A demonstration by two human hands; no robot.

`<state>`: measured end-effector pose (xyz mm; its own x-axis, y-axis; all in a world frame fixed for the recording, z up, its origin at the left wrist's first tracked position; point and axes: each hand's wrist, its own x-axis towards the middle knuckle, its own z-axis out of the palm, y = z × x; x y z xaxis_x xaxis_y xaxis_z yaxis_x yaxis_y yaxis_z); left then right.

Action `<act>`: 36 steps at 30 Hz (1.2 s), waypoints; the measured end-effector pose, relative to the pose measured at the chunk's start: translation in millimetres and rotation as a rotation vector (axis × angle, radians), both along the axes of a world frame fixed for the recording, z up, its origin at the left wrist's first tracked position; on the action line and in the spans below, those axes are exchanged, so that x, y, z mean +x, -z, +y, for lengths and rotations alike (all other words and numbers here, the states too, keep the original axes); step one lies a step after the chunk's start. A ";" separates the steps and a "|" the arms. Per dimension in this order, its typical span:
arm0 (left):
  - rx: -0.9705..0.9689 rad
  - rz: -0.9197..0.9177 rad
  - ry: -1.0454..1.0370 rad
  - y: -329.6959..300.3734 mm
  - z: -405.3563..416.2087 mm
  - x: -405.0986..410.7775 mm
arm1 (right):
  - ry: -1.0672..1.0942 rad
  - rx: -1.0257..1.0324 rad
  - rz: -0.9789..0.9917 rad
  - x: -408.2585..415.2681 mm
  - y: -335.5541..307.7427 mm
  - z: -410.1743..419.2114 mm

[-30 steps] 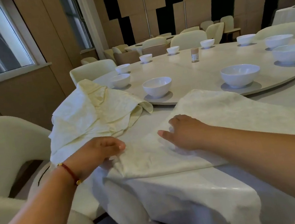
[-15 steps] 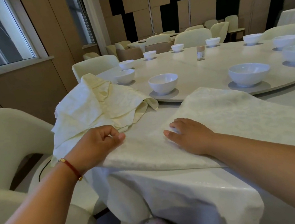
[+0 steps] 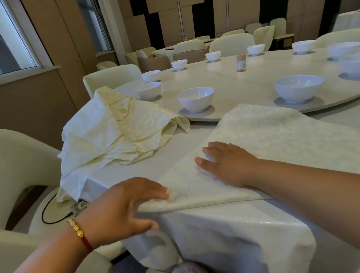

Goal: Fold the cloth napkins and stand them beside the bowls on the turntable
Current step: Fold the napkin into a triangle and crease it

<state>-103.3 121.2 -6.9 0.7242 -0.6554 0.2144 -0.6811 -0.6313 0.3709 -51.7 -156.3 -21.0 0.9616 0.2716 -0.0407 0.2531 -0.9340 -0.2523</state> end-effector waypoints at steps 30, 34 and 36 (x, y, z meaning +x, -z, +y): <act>-0.510 0.493 -0.516 -78.4 -77.9 62.3 | -0.091 0.552 0.095 -92.3 -68.7 -28.7; -0.430 0.456 -0.553 -72.4 -99.6 75.6 | -0.032 0.238 0.017 -47.4 -49.6 -52.6; -0.394 0.426 -0.564 -67.3 -110.4 83.2 | -0.041 0.168 0.015 -34.8 -35.3 -63.4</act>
<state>-20.1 10.8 60.4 0.9947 -0.1013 -0.0159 -0.0491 -0.6065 0.7935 -86.4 -219.7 14.2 0.9492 0.3147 -0.0056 0.2852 -0.8675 -0.4077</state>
